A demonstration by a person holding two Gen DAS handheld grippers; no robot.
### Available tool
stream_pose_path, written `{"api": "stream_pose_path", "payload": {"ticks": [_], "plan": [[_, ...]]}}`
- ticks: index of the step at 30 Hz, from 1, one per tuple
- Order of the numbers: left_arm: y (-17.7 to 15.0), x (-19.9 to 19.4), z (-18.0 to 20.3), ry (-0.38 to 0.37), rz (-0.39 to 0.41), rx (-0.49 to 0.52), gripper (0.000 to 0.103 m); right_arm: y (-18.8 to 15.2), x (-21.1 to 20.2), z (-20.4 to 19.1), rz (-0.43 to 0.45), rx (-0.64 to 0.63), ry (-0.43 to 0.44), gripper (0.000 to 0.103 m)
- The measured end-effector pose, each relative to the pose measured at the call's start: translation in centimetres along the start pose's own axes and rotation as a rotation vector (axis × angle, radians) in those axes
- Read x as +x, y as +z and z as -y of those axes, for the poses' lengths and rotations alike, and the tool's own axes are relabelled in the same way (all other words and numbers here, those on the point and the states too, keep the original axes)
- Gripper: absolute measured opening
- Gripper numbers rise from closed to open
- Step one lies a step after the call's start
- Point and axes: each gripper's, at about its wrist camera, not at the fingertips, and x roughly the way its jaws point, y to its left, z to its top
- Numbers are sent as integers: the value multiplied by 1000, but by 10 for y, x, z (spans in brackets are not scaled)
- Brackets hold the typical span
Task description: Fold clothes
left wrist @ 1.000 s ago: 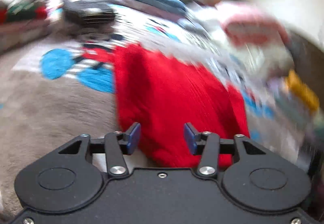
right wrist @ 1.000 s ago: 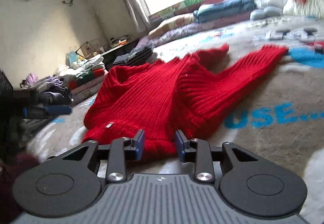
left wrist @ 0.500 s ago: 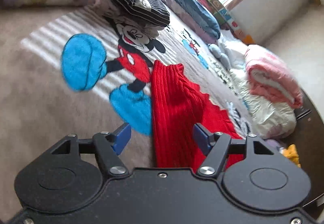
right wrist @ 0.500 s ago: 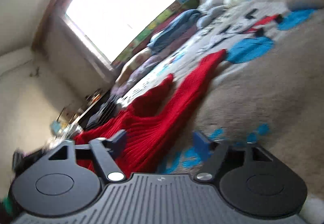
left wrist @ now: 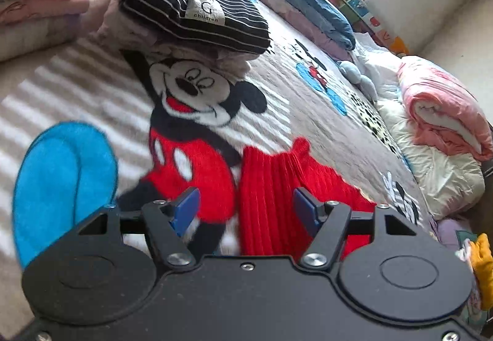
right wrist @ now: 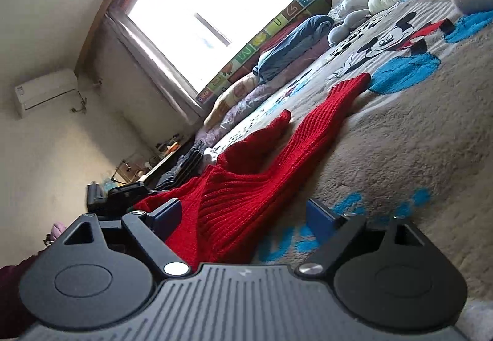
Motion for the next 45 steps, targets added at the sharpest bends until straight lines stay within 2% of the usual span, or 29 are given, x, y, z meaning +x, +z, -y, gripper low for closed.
{"api": "stream_pose_path", "payload": {"ticks": [10,16,17,19,24,34,39,45], "plan": [[12,33,5,-5,-17,28,52,-1,-2,4,16,16,32,87],[9,46,10,7,-36,54,35,-2,-3,5,21,21,40,87],[9,46,10,3,-36,52,29,-2,-3,5,21,21,40,87],[9,45,10,-9,-38,49,8,-2,-3,5,21,21,41,87],[8,19,16,-25,49,56,6,-2,-3,5,21,22,41,87],[8,-66,27,-42,221,113,6,-2,-3,5,21,22,41,87],[4,-104,25,-16,293,148,6,-2,-4,5,20,23,40,87],[0,-138,5,41,359,137,6,-1,-4,5,20,24,40,87]]}}
